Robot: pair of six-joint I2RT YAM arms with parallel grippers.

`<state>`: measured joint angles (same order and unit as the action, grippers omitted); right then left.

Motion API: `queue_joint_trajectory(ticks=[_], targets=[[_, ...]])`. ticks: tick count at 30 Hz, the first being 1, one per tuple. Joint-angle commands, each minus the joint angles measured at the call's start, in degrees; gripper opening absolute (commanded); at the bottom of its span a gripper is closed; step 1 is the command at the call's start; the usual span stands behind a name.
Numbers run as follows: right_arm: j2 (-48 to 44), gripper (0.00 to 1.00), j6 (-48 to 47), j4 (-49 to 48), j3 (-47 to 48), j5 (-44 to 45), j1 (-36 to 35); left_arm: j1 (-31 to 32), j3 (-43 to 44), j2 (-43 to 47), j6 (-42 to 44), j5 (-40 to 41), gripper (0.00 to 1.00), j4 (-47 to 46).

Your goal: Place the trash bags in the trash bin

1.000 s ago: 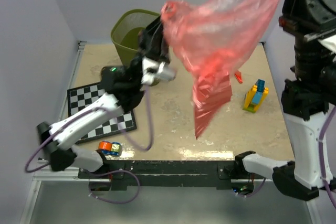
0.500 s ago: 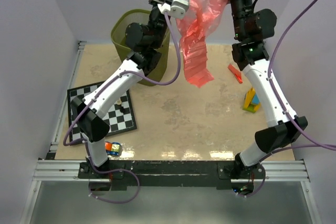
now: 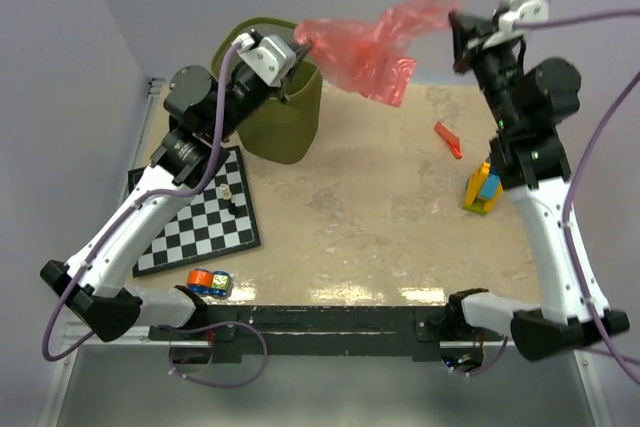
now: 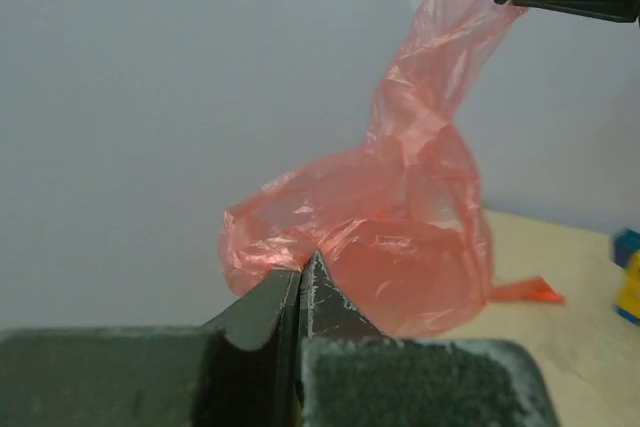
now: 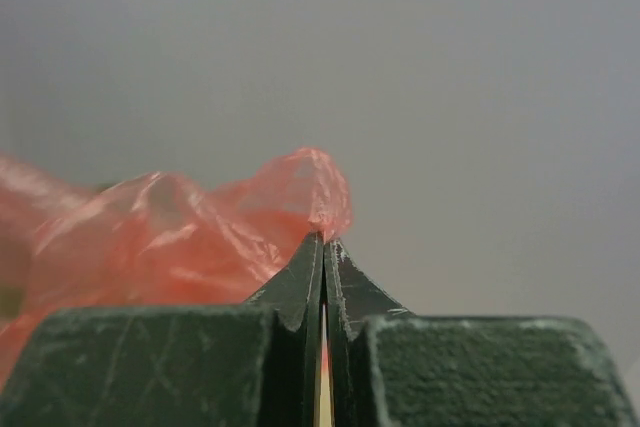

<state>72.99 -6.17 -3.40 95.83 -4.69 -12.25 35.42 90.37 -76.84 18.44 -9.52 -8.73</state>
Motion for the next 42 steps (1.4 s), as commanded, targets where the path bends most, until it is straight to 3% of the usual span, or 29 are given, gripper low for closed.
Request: queue_joint_trajectory(ticks=[1,5,8,11,14,17,21,22,24,27,32,35,37,42], targets=[[-11.4,0.00,-2.4,14.2,-16.4,-13.2,-0.4,0.2,-6.6,2.5,-14.1,-4.8,0.00,18.4],[-18.1,0.00,-0.4,19.8,-26.4,-12.7,-0.4,0.3,-13.3,4.4,-20.9,-5.8,0.00,19.8],[-18.2,0.00,1.3,18.1,-29.0,-7.6,-0.4,0.2,-12.5,2.1,-22.2,-4.4,0.00,18.4],[-11.8,0.00,1.2,11.1,-26.1,3.4,-0.3,0.0,-6.0,-5.0,-20.7,0.5,0.00,18.7],[-0.9,0.00,-3.0,5.7,-19.8,6.7,0.0,-1.8,3.2,-13.9,-19.1,3.4,0.00,17.7],[12.7,0.00,-5.9,0.9,-8.1,8.9,1.9,-4.3,19.3,-25.8,-18.7,4.9,0.00,19.9],[30.0,0.00,-6.2,-0.4,21.2,11.1,3.5,-7.2,46.7,-40.0,-15.5,6.3,0.00,18.0],[35.0,0.00,-5.9,0.1,28.6,10.7,3.5,-7.7,50.0,-41.7,-15.2,7.1,0.00,13.9],[40.6,0.00,-5.0,0.0,44.8,9.8,3.4,-7.8,48.6,-41.3,-11.9,7.9,0.00,-2.8],[41.7,0.00,-2.7,-8.4,55.1,5.5,2.7,-6.9,46.4,-39.3,-4.9,5.1,0.00,-21.5],[24.0,0.00,-5.6,-42.0,34.0,-3.4,-2.2,-1.3,47.1,-37.3,15.7,1.3,0.00,-47.7],[16.1,0.00,-13.2,-47.4,24.5,-7.0,-8.2,2.2,43.9,-34.7,27.4,-7.9,0.00,-53.7],[11.2,0.00,-16.0,-48.5,13.6,-9.3,-10.1,4.0,36.1,-31.1,30.7,-10.0,0.00,-59.0],[-1.9,0.00,-25.3,-43.4,-16.7,-11.0,-12.3,6.6,-0.4,-19.1,35.6,-12.9,0.00,-72.0]])
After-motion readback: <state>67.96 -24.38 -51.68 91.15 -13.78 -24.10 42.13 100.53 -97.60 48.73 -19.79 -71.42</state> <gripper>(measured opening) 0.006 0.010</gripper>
